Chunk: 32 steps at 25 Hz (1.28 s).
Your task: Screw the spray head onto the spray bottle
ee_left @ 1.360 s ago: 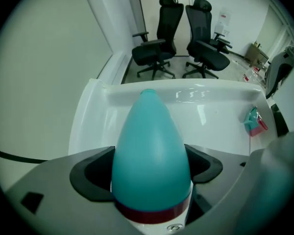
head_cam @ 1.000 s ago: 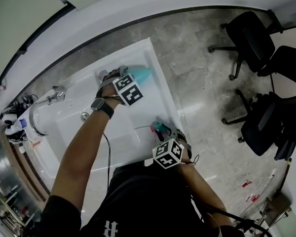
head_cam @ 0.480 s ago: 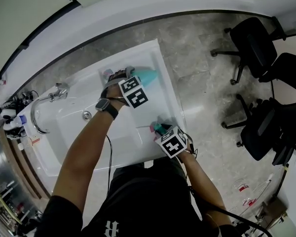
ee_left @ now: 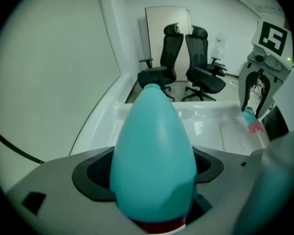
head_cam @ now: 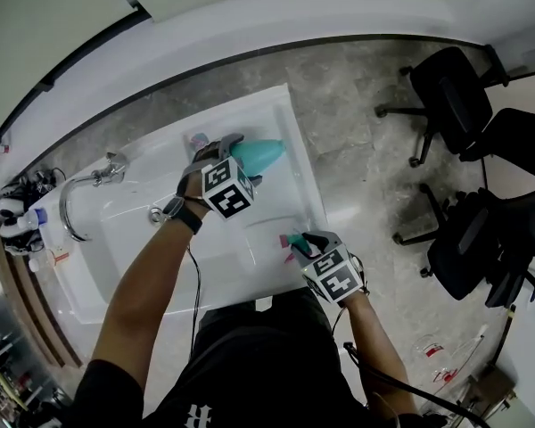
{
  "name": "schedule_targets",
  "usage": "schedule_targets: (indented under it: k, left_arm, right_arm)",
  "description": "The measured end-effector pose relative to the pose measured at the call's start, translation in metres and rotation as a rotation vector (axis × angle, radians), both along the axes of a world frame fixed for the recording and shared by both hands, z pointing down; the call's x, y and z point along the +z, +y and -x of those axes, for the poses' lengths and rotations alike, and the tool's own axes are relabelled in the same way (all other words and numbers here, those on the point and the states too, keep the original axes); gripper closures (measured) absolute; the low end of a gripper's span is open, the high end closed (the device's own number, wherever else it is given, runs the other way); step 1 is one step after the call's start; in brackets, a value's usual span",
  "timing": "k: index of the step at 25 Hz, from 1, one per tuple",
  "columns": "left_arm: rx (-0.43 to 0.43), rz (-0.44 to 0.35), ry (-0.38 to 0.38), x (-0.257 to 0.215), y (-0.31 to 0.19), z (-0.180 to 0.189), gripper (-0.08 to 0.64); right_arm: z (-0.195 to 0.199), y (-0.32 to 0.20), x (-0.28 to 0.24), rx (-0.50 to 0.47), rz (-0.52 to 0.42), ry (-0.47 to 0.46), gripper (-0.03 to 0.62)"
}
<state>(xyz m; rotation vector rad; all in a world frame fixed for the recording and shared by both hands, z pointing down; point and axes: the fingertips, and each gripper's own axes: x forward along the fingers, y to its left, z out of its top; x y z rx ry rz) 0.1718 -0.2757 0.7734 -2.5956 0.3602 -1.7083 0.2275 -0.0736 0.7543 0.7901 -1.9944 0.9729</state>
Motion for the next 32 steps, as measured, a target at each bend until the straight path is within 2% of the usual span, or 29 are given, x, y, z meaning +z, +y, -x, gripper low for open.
schedule_targets:
  k: [4, 9, 11, 17, 19, 22, 27, 32]
  left_arm:
    - [-0.083, -0.014, 0.229, -0.07, 0.021, 0.003, 0.129]
    - [-0.182, -0.078, 0.535, -0.177, 0.042, 0.027, 0.129]
    - [-0.212, -0.092, 0.615, -0.207, 0.054, 0.038, 0.129]
    - [-0.262, -0.169, 0.778, -0.278, 0.093, 0.072, 0.129]
    - [-0.276, -0.187, 0.822, -0.296, 0.104, 0.082, 0.129]
    - [-0.278, -0.218, 0.848, -0.312, 0.116, 0.095, 0.129]
    - [-0.278, -0.273, 0.844, -0.325, 0.123, 0.116, 0.129]
    - [-0.303, -0.296, 0.831, -0.325, 0.12, 0.133, 0.129]
  right_arm:
    - [0.01, 0.0, -0.058, -0.036, -0.094, -0.02, 0.46]
    - [0.026, -0.004, -0.148, -0.121, -0.263, -0.004, 0.46]
    - [0.036, -0.003, -0.175, -0.158, -0.324, 0.015, 0.46]
    - [0.073, 0.014, -0.242, -0.22, -0.459, 0.037, 0.46]
    - [0.084, 0.019, -0.257, -0.243, -0.498, 0.046, 0.46]
    - [0.097, 0.025, -0.275, -0.276, -0.544, 0.06, 0.46]
    - [0.103, 0.03, -0.298, -0.308, -0.605, 0.104, 0.46]
    - [0.1, 0.031, -0.3, -0.308, -0.616, 0.138, 0.46]
